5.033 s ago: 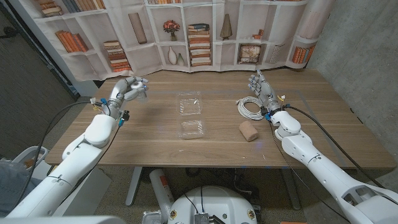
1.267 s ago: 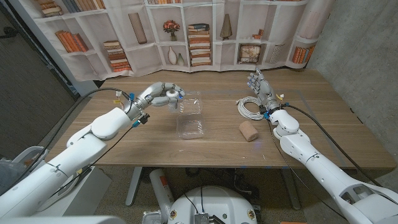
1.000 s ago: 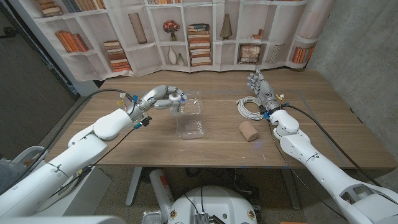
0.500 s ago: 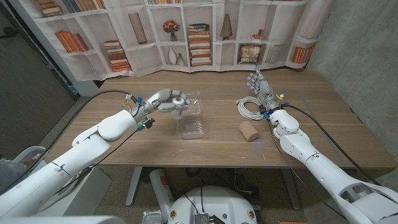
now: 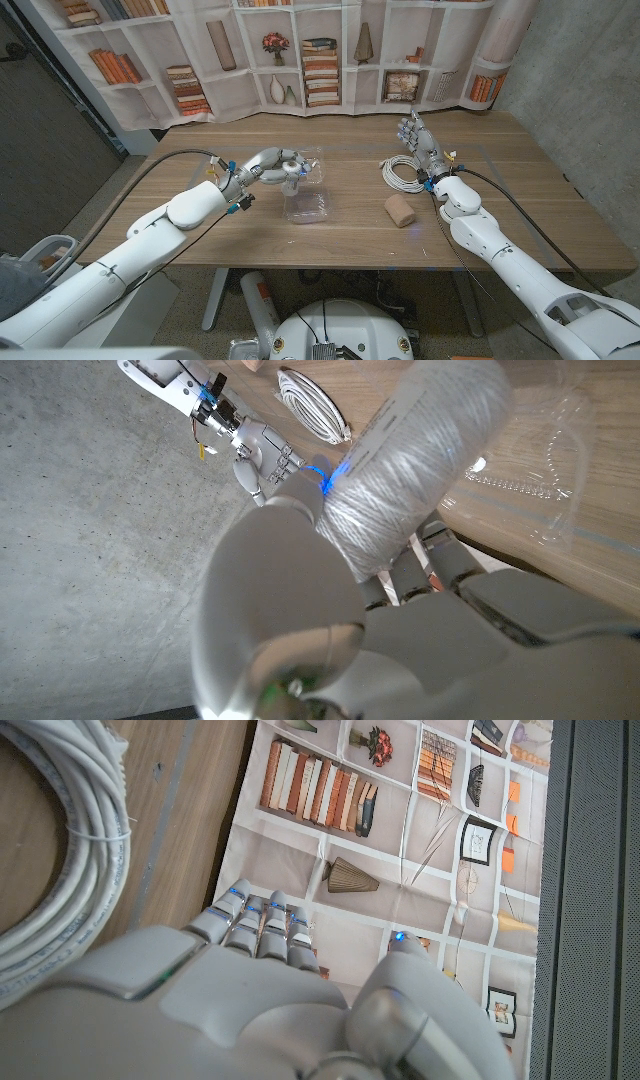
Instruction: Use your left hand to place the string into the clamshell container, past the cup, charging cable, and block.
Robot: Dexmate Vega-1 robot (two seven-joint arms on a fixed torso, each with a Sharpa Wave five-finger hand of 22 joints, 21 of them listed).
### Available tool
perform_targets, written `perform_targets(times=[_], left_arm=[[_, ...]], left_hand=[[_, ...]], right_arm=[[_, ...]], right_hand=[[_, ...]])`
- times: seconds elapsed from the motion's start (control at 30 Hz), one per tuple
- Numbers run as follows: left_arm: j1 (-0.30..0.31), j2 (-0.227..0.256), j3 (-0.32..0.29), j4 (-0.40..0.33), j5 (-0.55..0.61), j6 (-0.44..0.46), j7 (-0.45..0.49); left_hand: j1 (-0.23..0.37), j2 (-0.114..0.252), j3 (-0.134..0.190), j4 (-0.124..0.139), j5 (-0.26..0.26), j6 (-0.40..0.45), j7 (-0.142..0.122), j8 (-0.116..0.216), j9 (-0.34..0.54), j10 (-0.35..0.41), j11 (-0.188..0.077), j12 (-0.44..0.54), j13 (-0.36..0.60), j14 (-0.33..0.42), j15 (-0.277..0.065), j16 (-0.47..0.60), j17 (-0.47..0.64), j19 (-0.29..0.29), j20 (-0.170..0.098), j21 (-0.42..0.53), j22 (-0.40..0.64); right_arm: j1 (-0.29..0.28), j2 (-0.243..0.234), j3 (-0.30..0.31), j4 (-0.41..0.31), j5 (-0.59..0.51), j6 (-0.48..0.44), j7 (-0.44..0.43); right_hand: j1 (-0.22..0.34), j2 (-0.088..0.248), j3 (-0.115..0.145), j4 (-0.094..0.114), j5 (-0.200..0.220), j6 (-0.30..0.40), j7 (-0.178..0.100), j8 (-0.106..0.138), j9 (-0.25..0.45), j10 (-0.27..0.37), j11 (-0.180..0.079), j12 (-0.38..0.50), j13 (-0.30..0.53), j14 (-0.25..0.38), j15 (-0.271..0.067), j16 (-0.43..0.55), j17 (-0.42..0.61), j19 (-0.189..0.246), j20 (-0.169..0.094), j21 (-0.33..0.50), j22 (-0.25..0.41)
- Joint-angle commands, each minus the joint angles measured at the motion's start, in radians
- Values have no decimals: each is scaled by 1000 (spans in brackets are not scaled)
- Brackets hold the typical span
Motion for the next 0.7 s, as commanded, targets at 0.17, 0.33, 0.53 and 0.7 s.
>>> perform_targets(times=[0.17, 0.33, 0.53, 0.7], left_arm=[[-49, -50, 65, 67, 5, -28, -15], [-50, -54, 75, 72, 7, -29, -18], [-49, -59, 79, 75, 9, -25, -14], [-47, -56, 79, 71, 13, -19, -12]], left_hand=[[-3, 9, 106, 64, 0, -3, 2, 6, -3, 21, -19, -4, 4, 38, -92, -10, 6, -12, 3, 4, 2], [-5, 8, 108, 64, -2, -5, 2, 5, -5, 19, -21, -8, 4, 36, -94, -13, 6, -18, 3, 3, 2], [-9, 5, 109, 65, -4, -5, -2, 6, -8, 22, -23, -11, 2, 36, -95, -17, 5, -24, 3, 3, 1], [-13, 2, 111, 66, -5, -9, -2, 3, -13, 16, -28, -17, 2, 30, -93, -24, 4, -45, 12, -3, 1]], right_arm=[[-20, -13, 9, -21, 7, -4, -3], [-29, -17, 12, -29, 9, -3, -4], [-39, -24, 16, -40, 12, -2, -7], [-45, -27, 19, -45, 14, -2, -8]], right_hand=[[5, 9, -1, -2, -5, 6, 1, 0, 5, 13, 0, 0, 4, 9, -1, 0, 2, 8, 1, -2, 1], [5, 9, -1, -3, -5, 7, 2, 0, 5, 12, 0, -1, 4, 10, -1, 0, 2, 8, 2, -3, 1], [5, 9, -2, -3, -5, 7, 1, 0, 5, 13, 0, 0, 4, 10, 0, 0, 2, 9, 2, -3, 1], [5, 10, -2, -3, -5, 7, 0, 0, 5, 12, 0, -1, 4, 10, -1, 0, 2, 9, 3, -4, 1]])
